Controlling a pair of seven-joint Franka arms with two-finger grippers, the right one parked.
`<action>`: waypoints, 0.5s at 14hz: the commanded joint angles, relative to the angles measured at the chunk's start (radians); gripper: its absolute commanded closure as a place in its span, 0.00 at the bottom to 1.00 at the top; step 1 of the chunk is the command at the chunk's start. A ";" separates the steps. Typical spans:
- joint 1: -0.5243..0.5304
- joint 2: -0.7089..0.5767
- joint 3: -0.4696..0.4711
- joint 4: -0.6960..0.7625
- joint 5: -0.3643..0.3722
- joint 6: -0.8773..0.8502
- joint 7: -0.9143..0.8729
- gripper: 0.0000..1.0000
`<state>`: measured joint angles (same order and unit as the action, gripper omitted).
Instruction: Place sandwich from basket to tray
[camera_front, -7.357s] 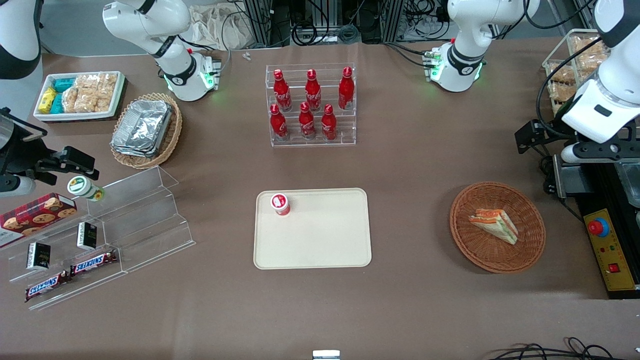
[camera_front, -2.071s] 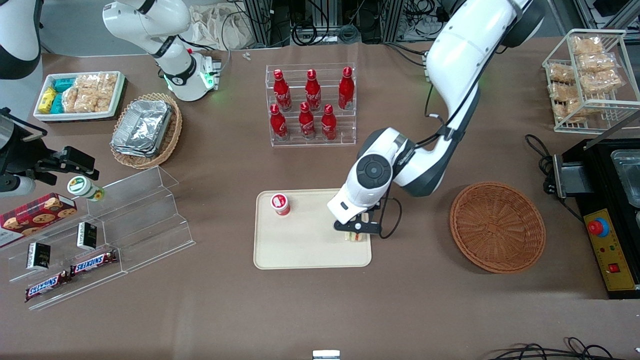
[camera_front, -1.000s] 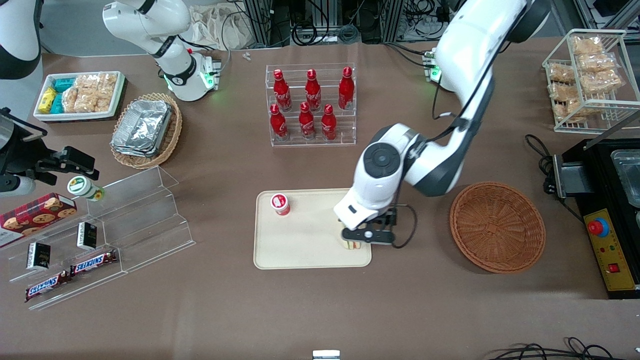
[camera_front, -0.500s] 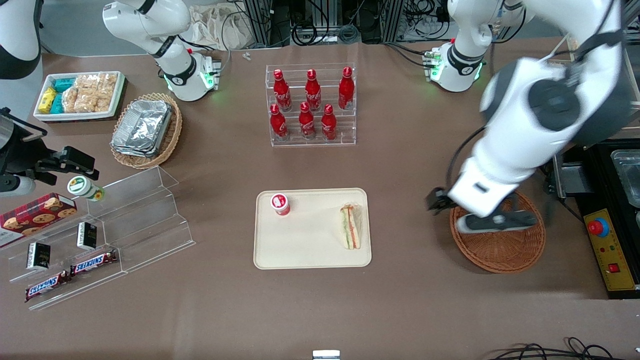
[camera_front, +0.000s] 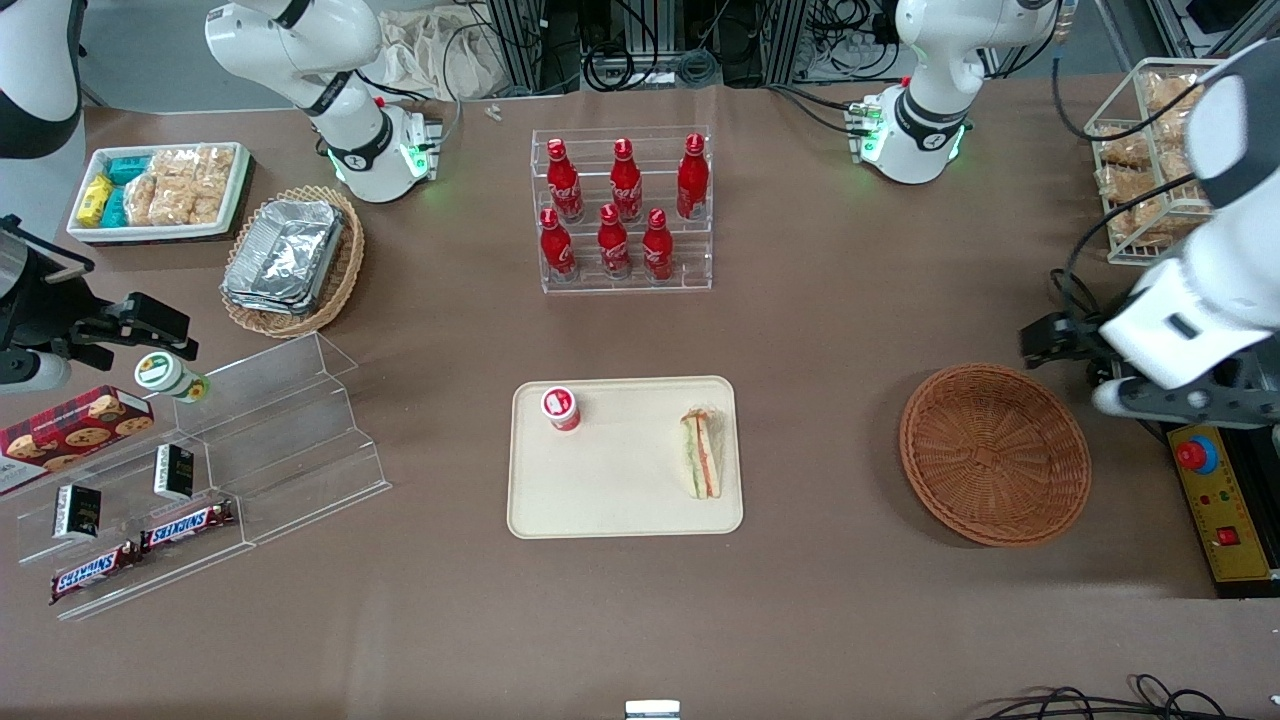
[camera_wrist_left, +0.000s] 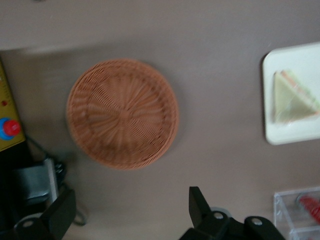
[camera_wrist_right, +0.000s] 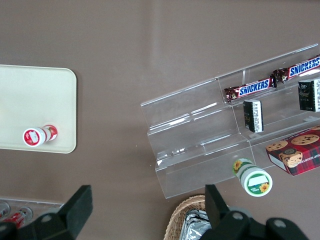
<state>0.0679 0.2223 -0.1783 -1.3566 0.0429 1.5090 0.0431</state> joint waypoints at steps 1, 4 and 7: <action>0.046 -0.049 -0.006 -0.045 0.018 -0.036 0.061 0.00; 0.035 -0.040 -0.007 -0.038 0.074 -0.009 0.046 0.00; 0.039 -0.020 -0.007 -0.009 0.066 -0.003 0.000 0.00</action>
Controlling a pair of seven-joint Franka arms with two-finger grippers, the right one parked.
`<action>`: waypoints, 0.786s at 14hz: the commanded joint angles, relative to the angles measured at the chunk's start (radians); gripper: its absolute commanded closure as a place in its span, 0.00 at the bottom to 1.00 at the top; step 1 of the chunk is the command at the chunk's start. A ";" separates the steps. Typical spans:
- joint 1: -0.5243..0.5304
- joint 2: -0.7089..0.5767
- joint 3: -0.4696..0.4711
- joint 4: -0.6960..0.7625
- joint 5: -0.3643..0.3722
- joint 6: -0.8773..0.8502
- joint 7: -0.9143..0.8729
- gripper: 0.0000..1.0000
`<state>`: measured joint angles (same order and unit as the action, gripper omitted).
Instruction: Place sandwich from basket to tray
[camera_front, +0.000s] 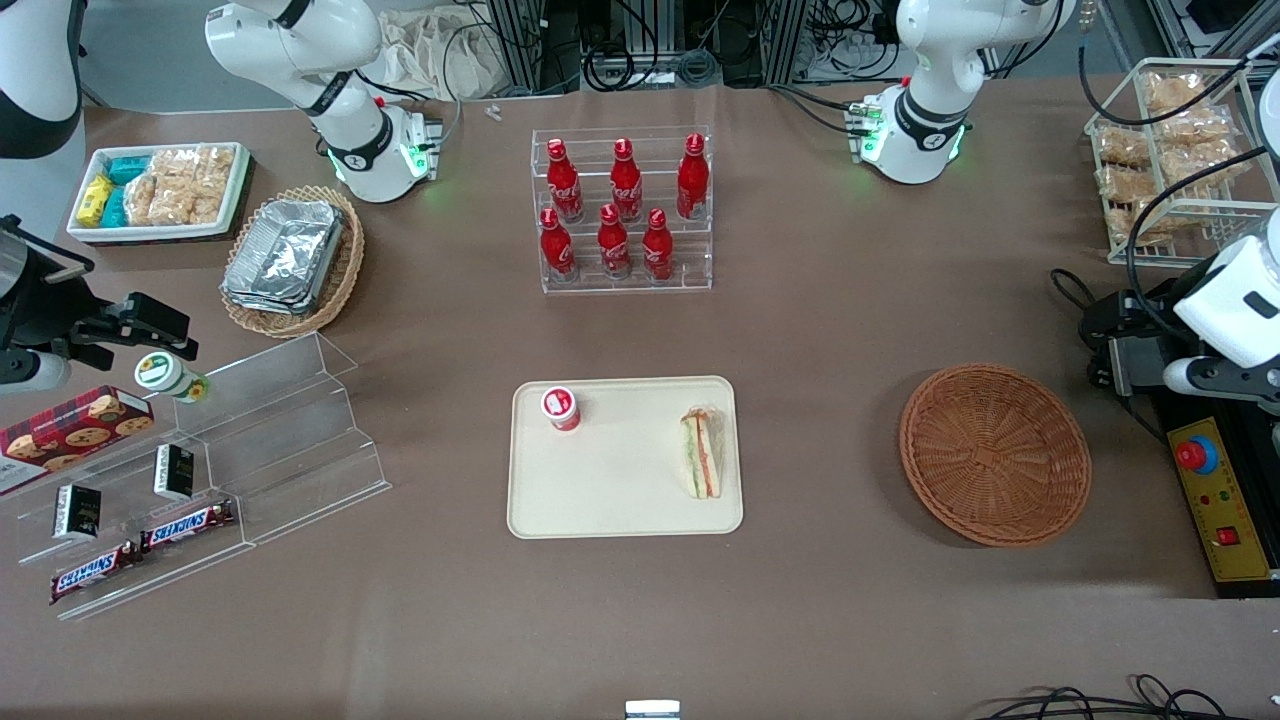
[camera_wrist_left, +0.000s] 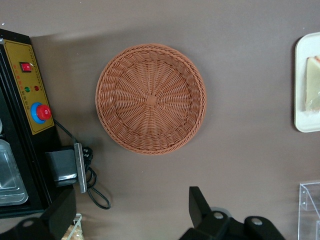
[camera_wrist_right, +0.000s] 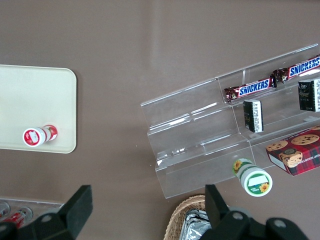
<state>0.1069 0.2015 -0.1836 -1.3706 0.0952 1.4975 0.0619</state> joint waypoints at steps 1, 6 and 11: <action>0.004 -0.001 -0.002 0.005 0.012 0.009 -0.007 0.00; 0.010 0.013 0.001 0.002 -0.104 0.049 0.019 0.00; 0.004 0.024 0.009 -0.005 -0.150 0.066 -0.025 0.00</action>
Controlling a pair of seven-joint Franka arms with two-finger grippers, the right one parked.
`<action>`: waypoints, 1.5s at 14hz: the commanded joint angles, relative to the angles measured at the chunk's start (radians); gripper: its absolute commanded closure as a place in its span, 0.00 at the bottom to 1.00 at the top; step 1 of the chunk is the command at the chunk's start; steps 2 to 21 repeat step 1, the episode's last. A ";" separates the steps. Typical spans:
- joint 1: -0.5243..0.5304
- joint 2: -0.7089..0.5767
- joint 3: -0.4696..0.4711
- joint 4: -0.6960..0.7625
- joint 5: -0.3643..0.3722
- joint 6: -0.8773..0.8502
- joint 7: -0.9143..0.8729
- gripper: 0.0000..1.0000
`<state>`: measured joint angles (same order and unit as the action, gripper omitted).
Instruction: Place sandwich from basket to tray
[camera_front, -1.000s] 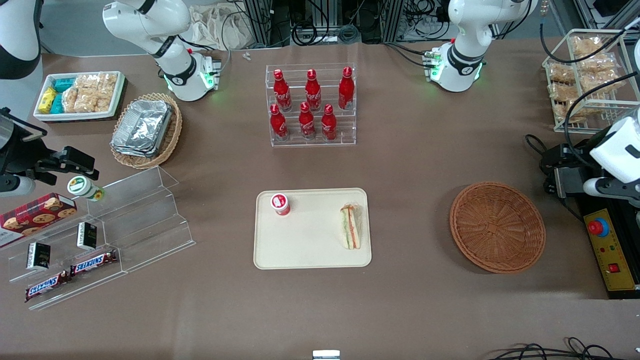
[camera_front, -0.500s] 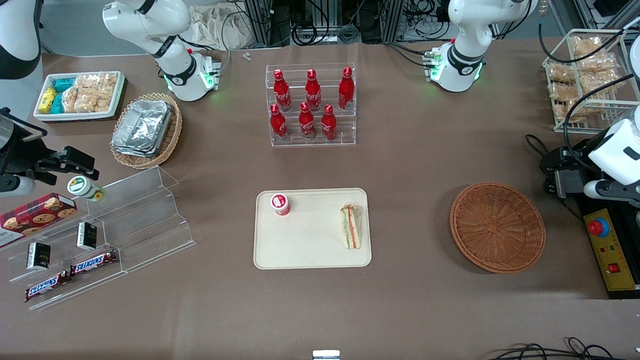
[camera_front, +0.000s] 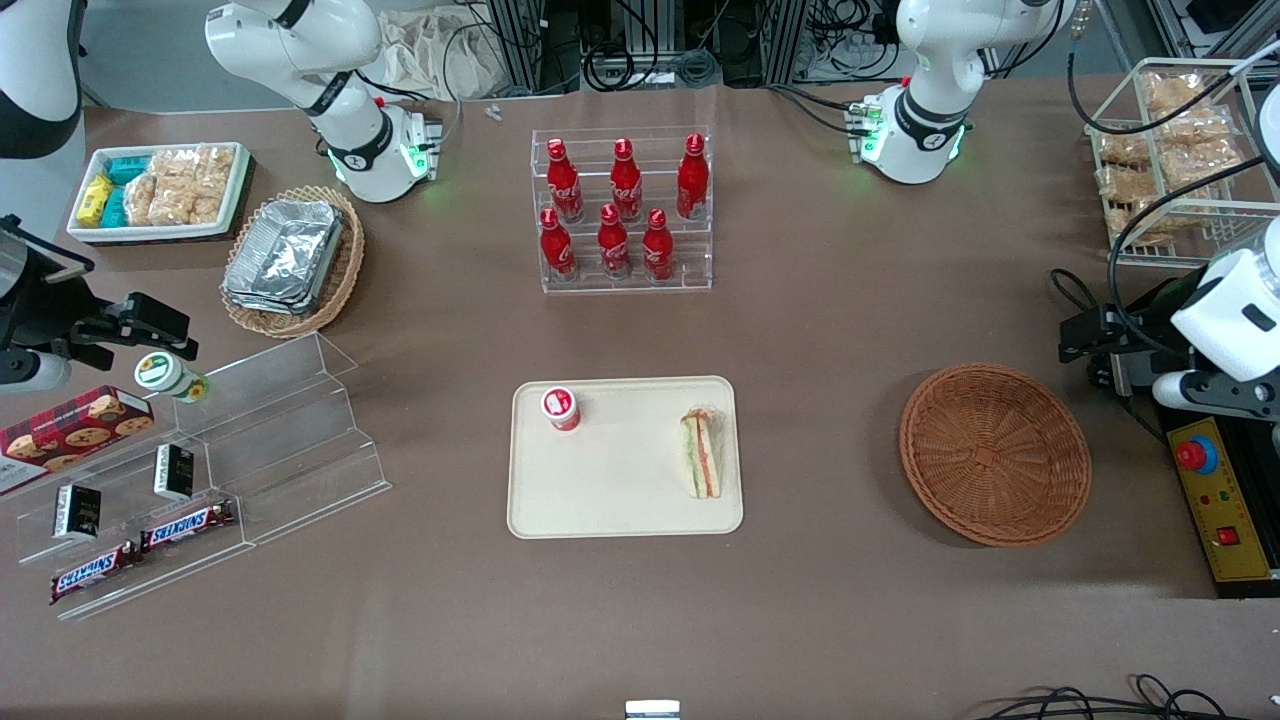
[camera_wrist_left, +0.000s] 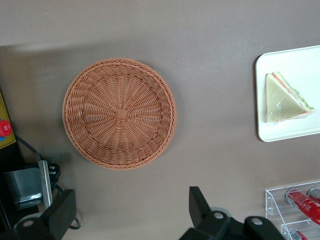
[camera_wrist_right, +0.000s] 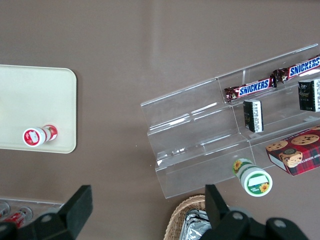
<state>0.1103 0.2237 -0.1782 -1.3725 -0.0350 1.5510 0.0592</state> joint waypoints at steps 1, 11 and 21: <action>-0.003 0.003 0.003 -0.004 -0.019 0.012 -0.022 0.00; -0.003 0.003 0.003 -0.004 -0.019 0.012 -0.022 0.00; -0.003 0.003 0.003 -0.004 -0.019 0.012 -0.022 0.00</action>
